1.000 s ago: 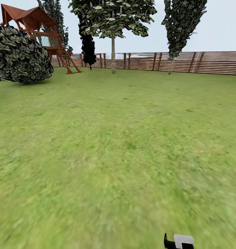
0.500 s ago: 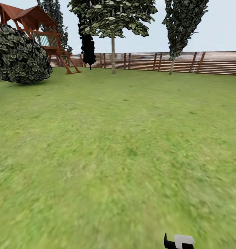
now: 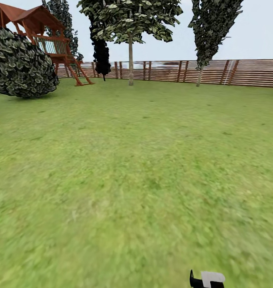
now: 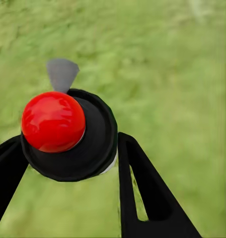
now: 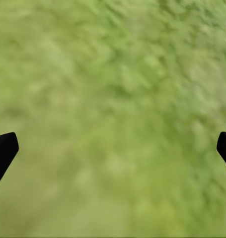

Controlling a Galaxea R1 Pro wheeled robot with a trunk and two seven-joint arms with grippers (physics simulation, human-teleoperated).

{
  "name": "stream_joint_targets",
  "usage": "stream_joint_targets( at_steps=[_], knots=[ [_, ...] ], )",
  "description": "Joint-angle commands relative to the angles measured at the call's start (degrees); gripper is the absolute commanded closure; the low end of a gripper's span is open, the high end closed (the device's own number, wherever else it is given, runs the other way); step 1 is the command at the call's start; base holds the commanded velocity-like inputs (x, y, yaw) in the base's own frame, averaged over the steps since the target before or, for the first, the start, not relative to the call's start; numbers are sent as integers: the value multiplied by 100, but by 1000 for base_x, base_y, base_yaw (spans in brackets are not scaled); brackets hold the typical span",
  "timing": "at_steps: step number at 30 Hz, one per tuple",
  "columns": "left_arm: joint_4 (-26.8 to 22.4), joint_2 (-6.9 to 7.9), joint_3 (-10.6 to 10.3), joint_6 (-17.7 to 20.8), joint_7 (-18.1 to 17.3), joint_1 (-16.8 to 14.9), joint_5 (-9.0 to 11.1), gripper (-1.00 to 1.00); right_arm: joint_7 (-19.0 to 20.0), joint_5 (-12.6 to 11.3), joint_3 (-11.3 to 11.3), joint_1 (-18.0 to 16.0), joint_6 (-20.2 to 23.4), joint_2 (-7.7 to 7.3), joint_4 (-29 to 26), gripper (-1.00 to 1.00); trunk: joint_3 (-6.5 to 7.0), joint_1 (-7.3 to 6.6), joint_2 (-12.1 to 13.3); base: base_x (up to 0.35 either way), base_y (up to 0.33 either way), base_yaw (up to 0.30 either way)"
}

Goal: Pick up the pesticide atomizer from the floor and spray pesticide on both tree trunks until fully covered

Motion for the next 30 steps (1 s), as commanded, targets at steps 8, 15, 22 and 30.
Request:
stream_joint_targets(
  at_steps=[8, 15, 22, 30],
  knots=[
    [-1, 0, 2, -1, 1, 0, 1, 100, 0, 0, 0, 1, 1, 0, 0, -100, 0, 0, 0, 337, 0, 0],
    [-1, 0, 2, -1, 1, 1, 1, 100, 0, 0, 0, -1, -1, 0, 0, -100, 0, 0, 0, 337, 0, 0],
    [-1, 0, 2, -1, 1, 0, 1, 100, 0, 0, 0, 0, 1, 0, 0, -100, 0, 0, 0, 337, 0, 0],
    [-1, 0, 2, 5, 1, 0, 1, 100, 0, 0, 0, 1, 0, 0, -2, -100, 0, 0, 0, 337, 0, 0]
  ],
)
